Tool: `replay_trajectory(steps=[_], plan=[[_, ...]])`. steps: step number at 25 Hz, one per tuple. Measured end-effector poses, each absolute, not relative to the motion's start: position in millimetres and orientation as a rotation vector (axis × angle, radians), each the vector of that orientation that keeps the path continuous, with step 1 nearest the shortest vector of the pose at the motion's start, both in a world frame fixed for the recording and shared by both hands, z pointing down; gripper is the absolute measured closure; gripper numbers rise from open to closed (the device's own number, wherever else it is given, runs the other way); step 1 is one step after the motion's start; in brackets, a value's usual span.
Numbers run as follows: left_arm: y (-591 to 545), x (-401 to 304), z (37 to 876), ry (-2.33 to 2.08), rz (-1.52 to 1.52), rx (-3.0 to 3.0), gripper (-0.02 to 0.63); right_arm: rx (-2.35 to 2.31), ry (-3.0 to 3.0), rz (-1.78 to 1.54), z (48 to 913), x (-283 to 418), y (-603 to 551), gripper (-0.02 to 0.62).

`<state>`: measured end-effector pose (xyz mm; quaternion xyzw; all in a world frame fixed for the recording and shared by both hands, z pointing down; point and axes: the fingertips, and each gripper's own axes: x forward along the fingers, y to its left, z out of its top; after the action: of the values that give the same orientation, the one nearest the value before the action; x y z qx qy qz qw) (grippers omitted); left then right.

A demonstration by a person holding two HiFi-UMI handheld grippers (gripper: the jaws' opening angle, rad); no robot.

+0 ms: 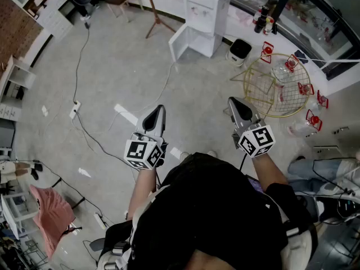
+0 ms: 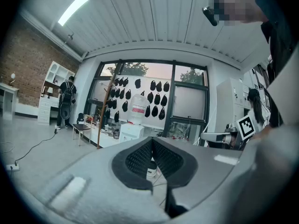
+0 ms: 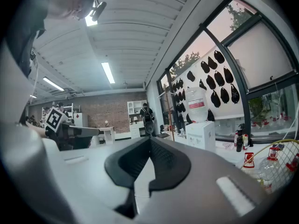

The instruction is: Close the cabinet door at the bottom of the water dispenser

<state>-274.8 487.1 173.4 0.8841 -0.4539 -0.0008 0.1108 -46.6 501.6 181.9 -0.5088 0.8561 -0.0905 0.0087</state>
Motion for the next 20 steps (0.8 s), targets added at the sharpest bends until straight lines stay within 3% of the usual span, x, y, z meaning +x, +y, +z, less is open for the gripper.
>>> replay_trajectory(steps=[9, 20], plan=[[493, -254, 190, -1.289, 0.028, 2.575, 0.6, -1.613, 2.648, -0.348, 196, -30, 515, 0.592], [493, -221, 174, -1.26, -0.017, 2.628, 0.594, -1.604, 2.563, -0.194, 170, -5, 523, 0.587]])
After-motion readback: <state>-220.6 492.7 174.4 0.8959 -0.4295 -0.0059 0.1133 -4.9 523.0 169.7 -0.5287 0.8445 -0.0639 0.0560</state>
